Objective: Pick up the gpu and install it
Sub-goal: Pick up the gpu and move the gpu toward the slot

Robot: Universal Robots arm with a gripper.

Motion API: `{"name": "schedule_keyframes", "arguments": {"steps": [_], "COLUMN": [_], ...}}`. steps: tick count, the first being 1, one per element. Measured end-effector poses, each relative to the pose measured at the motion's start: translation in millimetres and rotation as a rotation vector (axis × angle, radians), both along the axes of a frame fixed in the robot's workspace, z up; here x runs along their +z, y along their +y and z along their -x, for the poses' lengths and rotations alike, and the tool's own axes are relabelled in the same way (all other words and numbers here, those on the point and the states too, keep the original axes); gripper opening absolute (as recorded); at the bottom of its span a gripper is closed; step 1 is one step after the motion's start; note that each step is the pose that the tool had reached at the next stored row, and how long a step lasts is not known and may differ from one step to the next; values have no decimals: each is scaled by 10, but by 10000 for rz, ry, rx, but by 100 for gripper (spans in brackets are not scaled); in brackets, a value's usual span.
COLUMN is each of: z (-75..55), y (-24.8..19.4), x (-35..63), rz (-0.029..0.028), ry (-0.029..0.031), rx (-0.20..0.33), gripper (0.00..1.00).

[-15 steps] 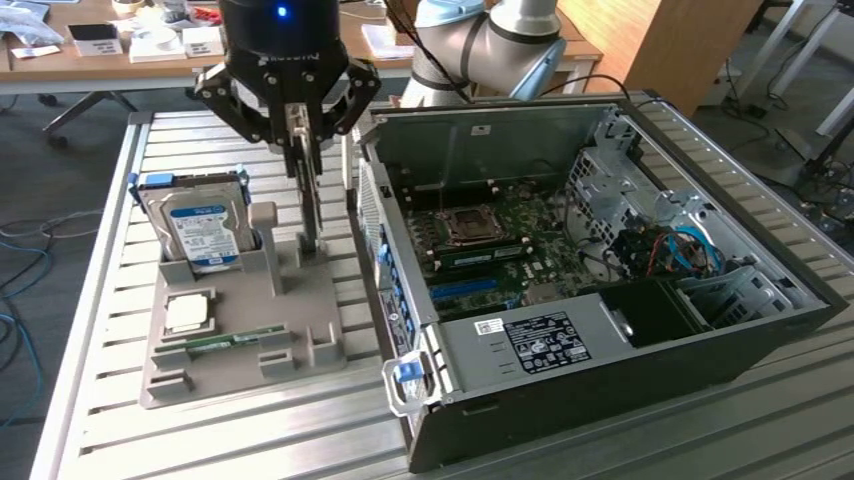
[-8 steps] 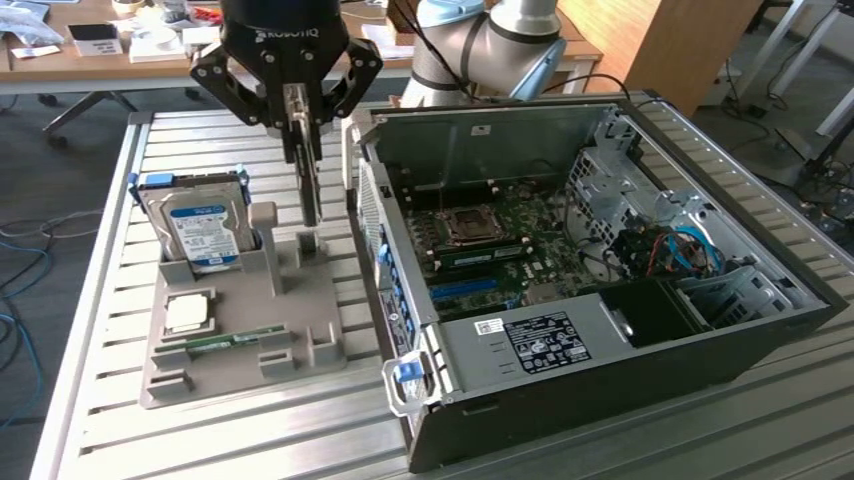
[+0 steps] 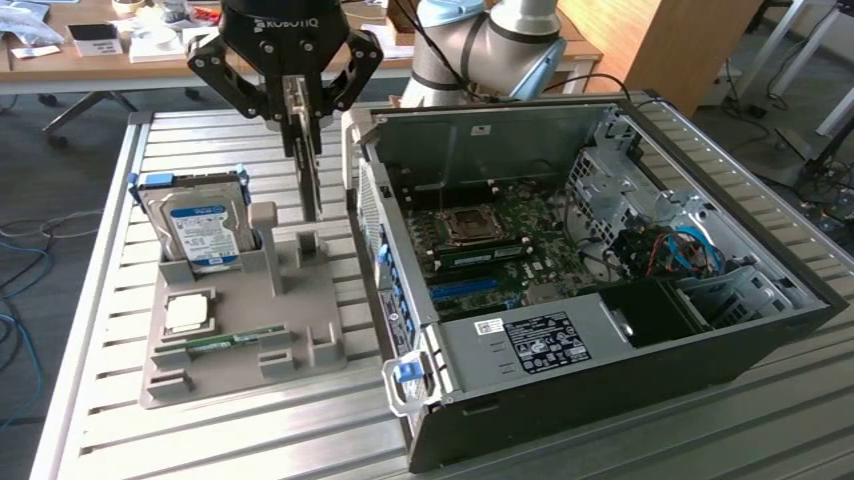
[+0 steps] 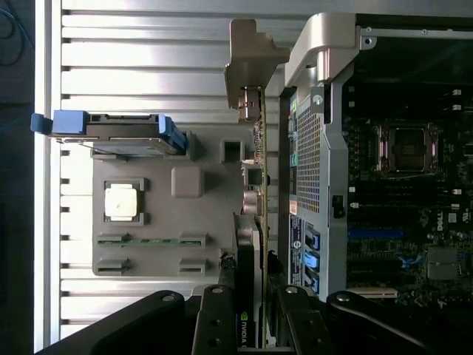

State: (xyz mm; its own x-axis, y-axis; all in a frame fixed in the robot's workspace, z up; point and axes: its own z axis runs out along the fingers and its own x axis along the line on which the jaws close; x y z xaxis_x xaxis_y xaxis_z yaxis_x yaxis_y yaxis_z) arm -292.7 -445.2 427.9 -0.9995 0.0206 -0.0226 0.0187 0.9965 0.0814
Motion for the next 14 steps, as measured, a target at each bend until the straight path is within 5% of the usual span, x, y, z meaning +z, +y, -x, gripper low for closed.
{"name": "schedule_keyframes", "arguments": {"steps": [14], "z": [-81], "y": [0], "x": [1], "rz": [2], "ry": [2], "rx": [-1], "gripper": [27]}}
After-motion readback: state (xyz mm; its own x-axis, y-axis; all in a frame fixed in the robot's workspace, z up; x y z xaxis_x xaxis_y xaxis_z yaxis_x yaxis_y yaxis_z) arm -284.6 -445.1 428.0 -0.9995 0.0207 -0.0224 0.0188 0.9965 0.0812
